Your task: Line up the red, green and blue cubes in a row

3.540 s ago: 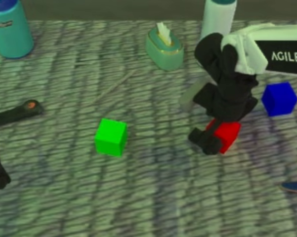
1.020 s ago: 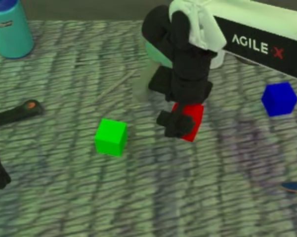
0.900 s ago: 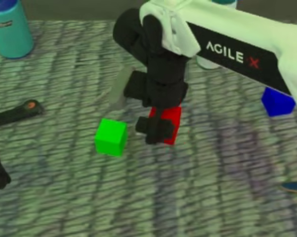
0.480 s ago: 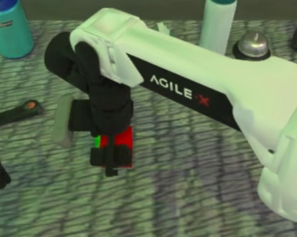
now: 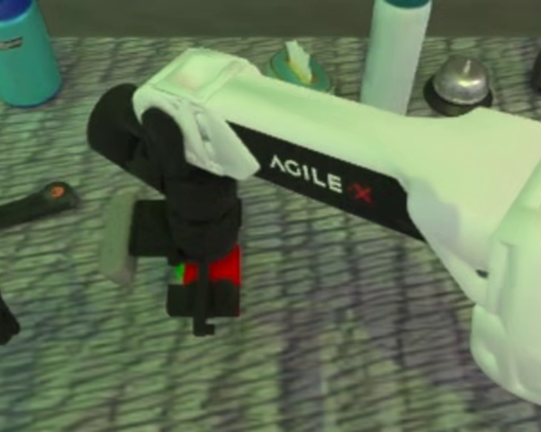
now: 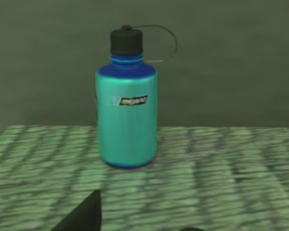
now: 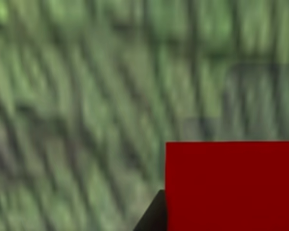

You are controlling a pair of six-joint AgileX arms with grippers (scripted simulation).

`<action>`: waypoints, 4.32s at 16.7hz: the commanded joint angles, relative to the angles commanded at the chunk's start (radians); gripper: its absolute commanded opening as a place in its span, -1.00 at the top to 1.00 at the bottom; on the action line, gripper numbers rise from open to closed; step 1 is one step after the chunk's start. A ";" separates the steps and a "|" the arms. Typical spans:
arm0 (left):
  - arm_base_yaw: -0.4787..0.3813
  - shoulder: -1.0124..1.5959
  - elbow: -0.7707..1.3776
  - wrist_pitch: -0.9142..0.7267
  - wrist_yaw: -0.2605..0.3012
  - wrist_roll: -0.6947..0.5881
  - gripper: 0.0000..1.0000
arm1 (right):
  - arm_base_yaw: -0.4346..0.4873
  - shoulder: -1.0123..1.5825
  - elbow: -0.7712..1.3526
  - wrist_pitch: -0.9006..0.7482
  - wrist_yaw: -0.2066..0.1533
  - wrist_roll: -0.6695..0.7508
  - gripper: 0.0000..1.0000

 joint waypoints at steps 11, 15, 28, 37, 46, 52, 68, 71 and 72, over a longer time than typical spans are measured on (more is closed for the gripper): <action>0.000 0.000 0.000 0.000 0.000 0.000 -1.00 | 0.003 0.006 -0.160 0.160 0.000 0.000 0.70; 0.000 0.000 0.000 0.000 0.000 0.000 -1.00 | 0.003 0.006 -0.160 0.160 0.000 0.000 0.10; 0.000 0.000 0.000 0.000 0.000 0.000 -1.00 | 0.003 0.006 -0.160 0.160 0.000 0.000 -1.00; 0.000 0.000 0.000 0.000 0.000 0.000 -1.00 | 0.006 0.003 -0.008 -0.001 0.000 -0.004 -1.00; 0.000 0.000 0.000 0.000 0.000 0.000 -1.00 | 0.003 -0.005 0.092 -0.105 0.000 -0.004 -1.00; -0.050 0.187 0.181 -0.124 0.000 -0.044 -1.00 | -0.088 -0.219 -0.090 0.045 -0.017 0.047 -1.00; -0.373 1.681 1.336 -0.930 0.002 -0.316 -1.00 | -0.723 -1.892 -1.679 0.978 -0.040 0.489 -1.00; -0.420 1.884 1.511 -1.046 0.002 -0.358 -1.00 | -0.809 -2.149 -1.942 1.130 -0.023 0.555 -1.00; -0.433 1.940 1.562 -1.078 0.002 -0.370 -1.00 | -0.832 -2.224 -2.013 1.174 -0.017 0.573 -1.00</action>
